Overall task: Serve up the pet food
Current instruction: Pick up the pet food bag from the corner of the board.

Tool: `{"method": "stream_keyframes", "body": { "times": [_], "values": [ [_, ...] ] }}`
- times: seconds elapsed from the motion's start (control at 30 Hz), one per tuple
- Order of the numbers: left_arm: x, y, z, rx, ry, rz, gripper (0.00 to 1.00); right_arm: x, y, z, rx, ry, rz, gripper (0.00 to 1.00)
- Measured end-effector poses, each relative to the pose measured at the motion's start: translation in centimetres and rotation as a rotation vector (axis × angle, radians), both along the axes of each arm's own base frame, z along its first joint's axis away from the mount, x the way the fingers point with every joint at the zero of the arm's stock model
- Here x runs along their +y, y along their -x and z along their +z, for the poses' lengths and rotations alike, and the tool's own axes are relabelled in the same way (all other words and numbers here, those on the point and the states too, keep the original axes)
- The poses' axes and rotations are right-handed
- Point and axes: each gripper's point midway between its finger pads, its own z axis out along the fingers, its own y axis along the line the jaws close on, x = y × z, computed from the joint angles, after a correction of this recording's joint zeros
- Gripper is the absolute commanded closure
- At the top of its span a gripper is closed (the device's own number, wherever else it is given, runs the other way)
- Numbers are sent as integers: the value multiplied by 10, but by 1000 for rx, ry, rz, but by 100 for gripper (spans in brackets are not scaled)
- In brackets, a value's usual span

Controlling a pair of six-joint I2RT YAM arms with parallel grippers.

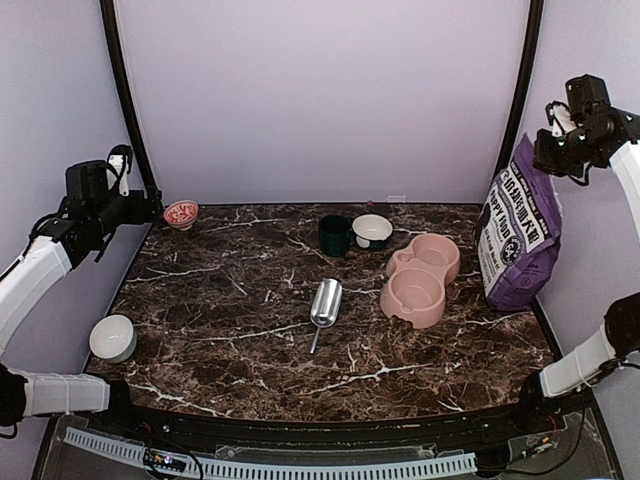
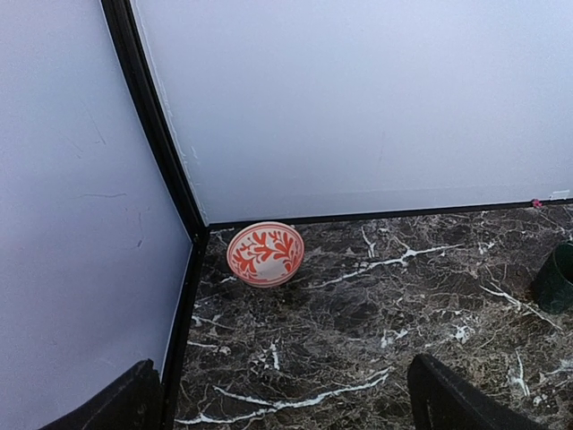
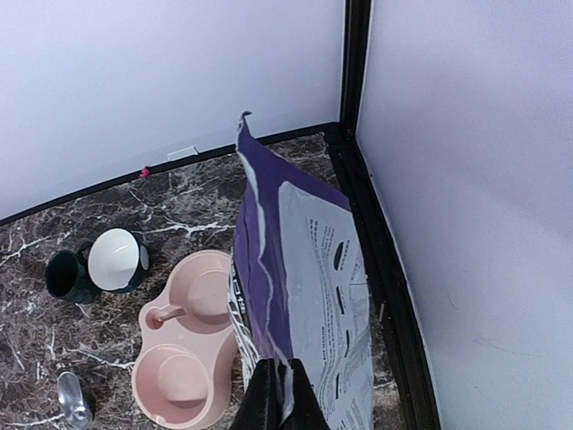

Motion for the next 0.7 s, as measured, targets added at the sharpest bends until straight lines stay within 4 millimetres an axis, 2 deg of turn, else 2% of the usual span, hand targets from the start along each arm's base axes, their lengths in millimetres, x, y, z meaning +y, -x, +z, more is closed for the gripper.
{"method": "stream_keyframes", "body": {
  "times": [0.2,0.47,0.7],
  "values": [
    [0,0,1,-3,0,2,1,34,-14,10,-21,-58,100,100],
    [-1,0,1,-4,1,-1,1,102,-27,32,-70,-139,285,100],
    [-1,0,1,-3,0,-3,1,175,-30,54,-155,-203,482,100]
  ]
}}
